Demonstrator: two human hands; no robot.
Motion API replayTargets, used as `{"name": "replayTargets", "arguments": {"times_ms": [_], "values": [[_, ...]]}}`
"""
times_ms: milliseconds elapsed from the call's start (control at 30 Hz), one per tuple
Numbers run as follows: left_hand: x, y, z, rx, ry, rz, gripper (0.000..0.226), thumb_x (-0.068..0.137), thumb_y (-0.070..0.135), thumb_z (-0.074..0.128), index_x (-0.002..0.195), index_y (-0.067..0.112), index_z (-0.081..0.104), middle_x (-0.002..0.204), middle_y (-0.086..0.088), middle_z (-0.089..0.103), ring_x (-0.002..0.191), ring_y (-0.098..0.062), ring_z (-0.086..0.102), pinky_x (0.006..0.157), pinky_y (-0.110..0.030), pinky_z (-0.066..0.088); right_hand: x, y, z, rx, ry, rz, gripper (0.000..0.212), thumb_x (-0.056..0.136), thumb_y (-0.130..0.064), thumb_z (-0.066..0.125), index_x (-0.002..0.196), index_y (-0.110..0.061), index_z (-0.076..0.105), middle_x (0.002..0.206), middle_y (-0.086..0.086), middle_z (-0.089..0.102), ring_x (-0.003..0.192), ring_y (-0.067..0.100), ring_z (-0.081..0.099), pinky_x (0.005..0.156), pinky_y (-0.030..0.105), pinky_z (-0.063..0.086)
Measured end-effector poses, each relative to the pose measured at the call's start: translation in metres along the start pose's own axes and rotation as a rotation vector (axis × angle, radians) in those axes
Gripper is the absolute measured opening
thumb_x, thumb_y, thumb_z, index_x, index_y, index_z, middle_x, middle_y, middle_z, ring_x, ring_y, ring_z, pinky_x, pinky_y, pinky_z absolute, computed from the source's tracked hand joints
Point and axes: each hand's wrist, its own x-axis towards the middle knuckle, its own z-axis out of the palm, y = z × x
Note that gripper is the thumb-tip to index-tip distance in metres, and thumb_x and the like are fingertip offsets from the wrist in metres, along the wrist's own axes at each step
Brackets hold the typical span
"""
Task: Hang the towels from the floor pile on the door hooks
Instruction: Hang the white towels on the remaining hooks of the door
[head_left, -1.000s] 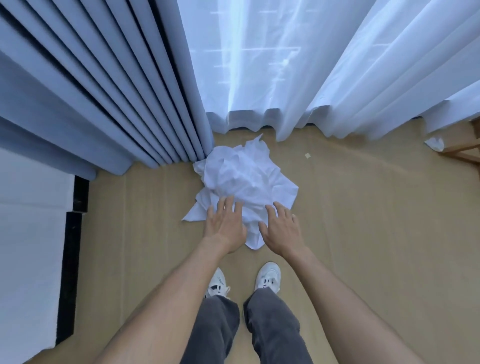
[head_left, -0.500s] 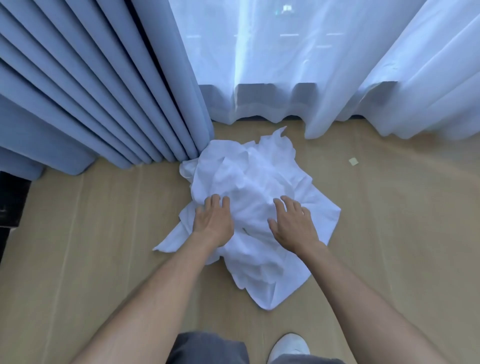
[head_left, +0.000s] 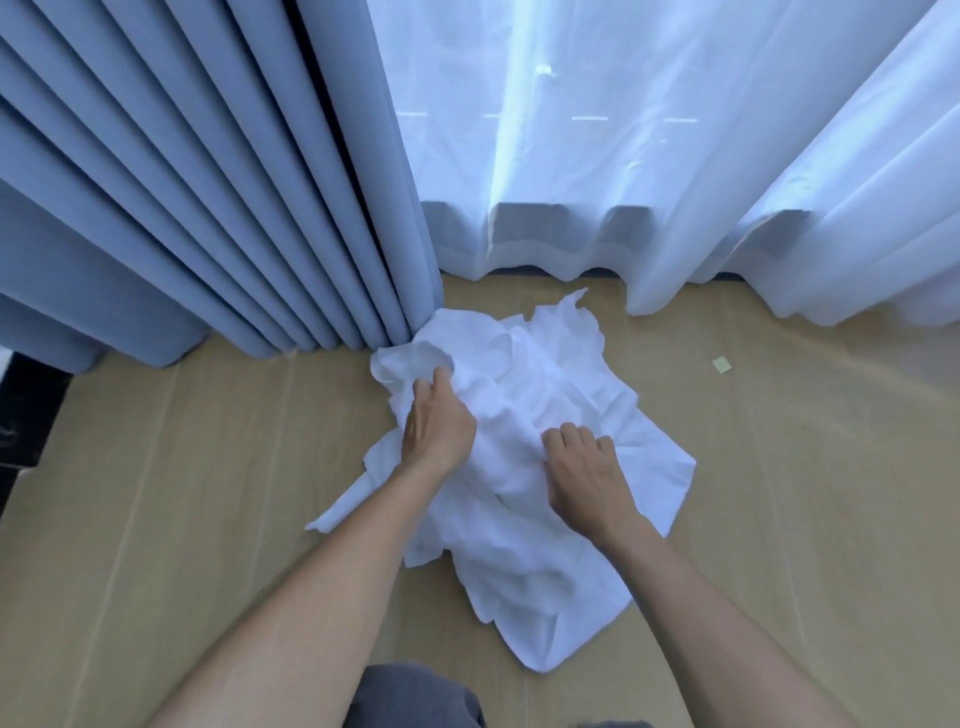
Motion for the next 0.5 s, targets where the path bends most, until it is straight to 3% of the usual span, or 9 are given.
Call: {"name": "replayTargets", "arguments": {"times_ms": [100,200,267,367,500], "values": [[-0.037,0.028,-0.056,-0.040,-0.021,0.077,0.041,0.093,0.003,0.030,0.131,0.014,0.041,0.129,-0.012,0.036,0.102,-0.035,0.048,0.086,-0.041,0.045,-0.012,-0.018,-0.063,0.022,-0.005,0.004,0.038,0.040,0.007,0.067,0.063,-0.013,0.046,0.058,0.002,0.040,0.054,0.019,0.022,0.049,0.029,0.021],[-0.082,0.058,-0.121,-0.061,-0.095,0.172,0.035,0.093,0.004,0.031,0.122,0.014,0.048,0.124,-0.007,0.037,0.106,-0.030,0.045,0.093,-0.043,0.043,-0.024,-0.035,-0.137,0.062,-0.117,0.037,0.036,0.039,0.002,0.071,0.066,-0.014,0.054,0.060,0.000,0.044,0.053,0.017,0.026,0.049,0.029,0.021],[-0.116,0.082,-0.170,-0.064,-0.149,0.219,0.022,0.091,0.005,0.031,0.097,0.014,0.050,0.104,-0.002,0.043,0.095,-0.026,0.045,0.081,-0.038,0.044,-0.030,-0.041,-0.198,0.088,-0.227,0.061,0.031,0.054,-0.006,0.072,0.081,-0.013,0.060,0.073,0.002,0.052,0.060,0.019,0.042,0.053,0.029,0.025],[-0.166,0.126,-0.249,-0.033,-0.171,0.274,0.017,0.086,0.003,0.035,0.072,0.012,0.035,0.079,-0.001,0.041,0.077,-0.023,0.040,0.065,-0.033,0.031,-0.025,-0.045,-0.295,0.158,-0.267,0.082,0.033,0.087,-0.011,0.046,0.120,-0.012,0.047,0.108,0.005,0.050,0.092,0.025,0.049,0.068,0.032,0.031],[-0.226,0.182,-0.362,-0.028,-0.217,0.309,0.024,0.081,0.004,0.037,0.063,0.017,0.028,0.066,0.002,0.034,0.062,-0.018,0.031,0.054,-0.030,0.022,-0.011,-0.052,-0.439,0.296,-0.095,0.075,0.053,0.088,-0.016,0.051,0.139,-0.012,0.037,0.119,0.009,0.049,0.100,0.029,0.049,0.079,0.037,0.043]]}}
